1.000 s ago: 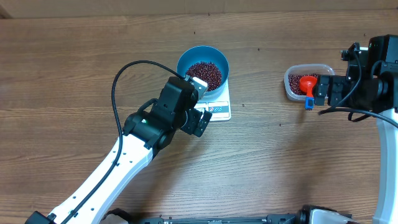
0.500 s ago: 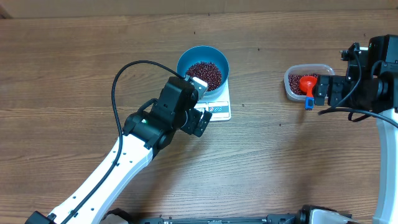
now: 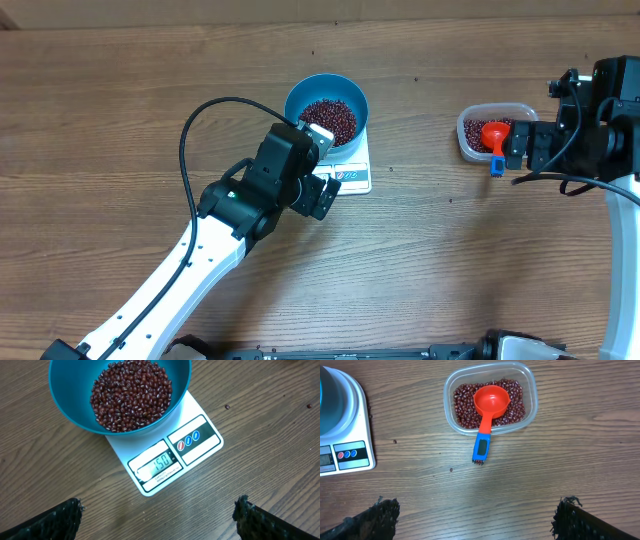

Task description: Scoop item into bowl and weigh 150g on scale

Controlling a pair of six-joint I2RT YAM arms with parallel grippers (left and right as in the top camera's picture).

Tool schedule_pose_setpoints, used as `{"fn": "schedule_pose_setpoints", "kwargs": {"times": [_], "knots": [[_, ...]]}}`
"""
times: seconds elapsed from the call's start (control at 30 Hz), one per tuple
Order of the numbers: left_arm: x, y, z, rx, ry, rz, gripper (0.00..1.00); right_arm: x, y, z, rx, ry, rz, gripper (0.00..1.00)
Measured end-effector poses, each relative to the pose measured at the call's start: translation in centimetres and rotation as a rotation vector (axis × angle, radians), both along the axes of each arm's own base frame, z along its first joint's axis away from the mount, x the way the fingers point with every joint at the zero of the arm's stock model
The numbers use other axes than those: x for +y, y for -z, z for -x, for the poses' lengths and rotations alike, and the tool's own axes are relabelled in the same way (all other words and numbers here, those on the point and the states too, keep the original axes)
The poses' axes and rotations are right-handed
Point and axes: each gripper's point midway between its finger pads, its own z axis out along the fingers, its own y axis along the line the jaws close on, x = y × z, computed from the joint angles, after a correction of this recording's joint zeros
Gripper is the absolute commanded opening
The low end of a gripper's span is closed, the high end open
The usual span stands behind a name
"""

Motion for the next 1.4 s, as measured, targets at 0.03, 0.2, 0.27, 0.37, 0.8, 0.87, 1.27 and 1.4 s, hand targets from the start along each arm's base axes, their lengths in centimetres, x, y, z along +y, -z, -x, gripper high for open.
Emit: {"fn": "schedule_pose_setpoints", "kwargs": {"times": [0.03,0.2,0.27,0.37,0.8,0.87,1.27,1.4], "knots": [[0.0,0.0,0.0,0.0,0.0,0.0,1.0,0.0,0.0,0.0,0.0,0.0,0.0,1.0],[0.0,0.0,0.0,0.0,0.0,0.0,1.0,0.0,0.0,0.0,0.0,-0.001,0.0,1.0],[0.0,0.0,0.0,0.0,0.0,0.0,1.0,0.0,0.0,0.0,0.0,0.0,0.0,1.0],[0.0,0.0,0.0,0.0,0.0,0.0,1.0,0.0,0.0,0.0,-0.001,0.0,0.0,1.0],[0.0,0.0,0.0,0.0,0.0,0.0,1.0,0.0,0.0,0.0,0.0,0.0,0.0,1.0],[0.0,0.0,0.0,0.0,0.0,0.0,1.0,0.0,0.0,0.0,0.0,0.0,0.0,1.0],[0.6,0.9,1.0,0.059,-0.024,-0.015,1.0,0.0,0.0,0.0,0.0,0.0,0.0,1.0],[0.6,0.9,1.0,0.091,-0.112,0.041,1.0,0.0,0.0,0.0,-0.001,0.0,0.0,1.0]]}}
